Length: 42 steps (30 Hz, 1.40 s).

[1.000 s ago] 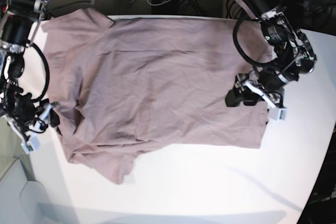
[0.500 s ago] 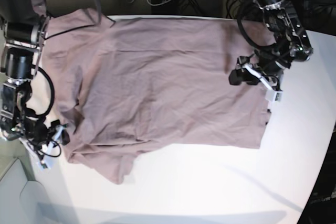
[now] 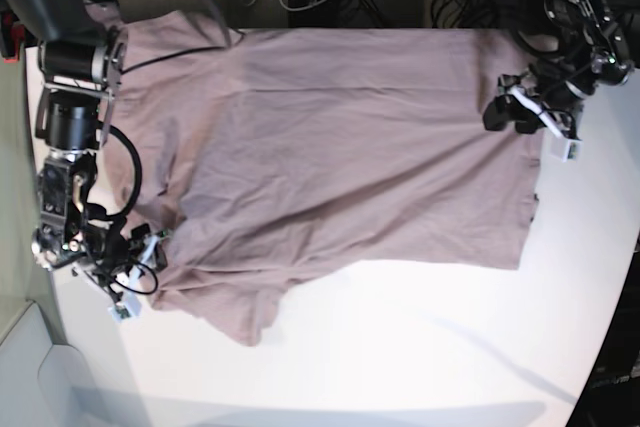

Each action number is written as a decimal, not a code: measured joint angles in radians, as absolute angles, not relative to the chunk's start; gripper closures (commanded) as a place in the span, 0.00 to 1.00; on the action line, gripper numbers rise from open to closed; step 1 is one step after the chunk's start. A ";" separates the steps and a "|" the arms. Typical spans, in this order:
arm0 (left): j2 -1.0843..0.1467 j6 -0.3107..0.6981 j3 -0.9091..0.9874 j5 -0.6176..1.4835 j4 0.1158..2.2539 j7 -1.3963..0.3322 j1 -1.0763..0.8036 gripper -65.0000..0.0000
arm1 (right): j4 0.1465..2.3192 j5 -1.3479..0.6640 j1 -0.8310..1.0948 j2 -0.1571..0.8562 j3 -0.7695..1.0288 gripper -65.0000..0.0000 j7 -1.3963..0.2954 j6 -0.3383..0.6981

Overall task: Layout the t-shirt on the table in an organized manner, then fold the t-shirt properly
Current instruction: 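Move both grippers onto the shirt edges and grasp them, then hold the hem corner with the right gripper and drag it outward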

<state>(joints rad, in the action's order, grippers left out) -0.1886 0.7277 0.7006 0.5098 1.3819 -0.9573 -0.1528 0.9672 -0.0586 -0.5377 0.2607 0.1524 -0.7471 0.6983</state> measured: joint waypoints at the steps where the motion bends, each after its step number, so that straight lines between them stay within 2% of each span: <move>1: -0.192 0.728 0.736 0.502 1.382 -0.963 -0.156 0.38 | 0.969 -0.058 -0.538 0.263 0.153 0.65 -0.747 0.699; 5: -0.218 0.722 0.847 0.469 1.377 -1.000 -0.163 0.38 | 0.970 -0.058 -0.548 0.268 0.154 0.65 -0.746 0.698; 9: -0.230 0.702 0.858 0.470 1.388 -1.024 -0.167 0.38 | 0.970 -0.059 -0.575 0.261 0.154 0.65 -0.741 0.698; 18: -0.218 0.699 0.851 0.545 1.416 -1.058 -0.180 0.38 | 0.970 -0.057 -0.606 0.132 0.126 0.65 -0.742 0.699; 23: -0.215 0.699 0.847 0.548 1.420 -1.058 -0.183 0.38 | 0.968 -0.057 -0.628 0.130 -0.007 0.65 -0.599 0.698; 27: -0.195 0.699 0.856 0.555 1.426 -1.041 -0.194 0.38 | 0.878 -0.059 -0.630 0.124 -0.057 0.65 -0.477 0.699; 34: -0.191 0.699 0.855 0.568 1.429 -1.036 -0.208 0.38 | 0.553 -0.057 -0.725 0.118 -0.057 0.65 -0.305 0.696; 42: -0.195 0.700 0.856 0.574 1.430 -1.032 -0.222 0.38 | 0.443 -0.056 -0.723 0.099 -0.057 0.65 -0.211 0.695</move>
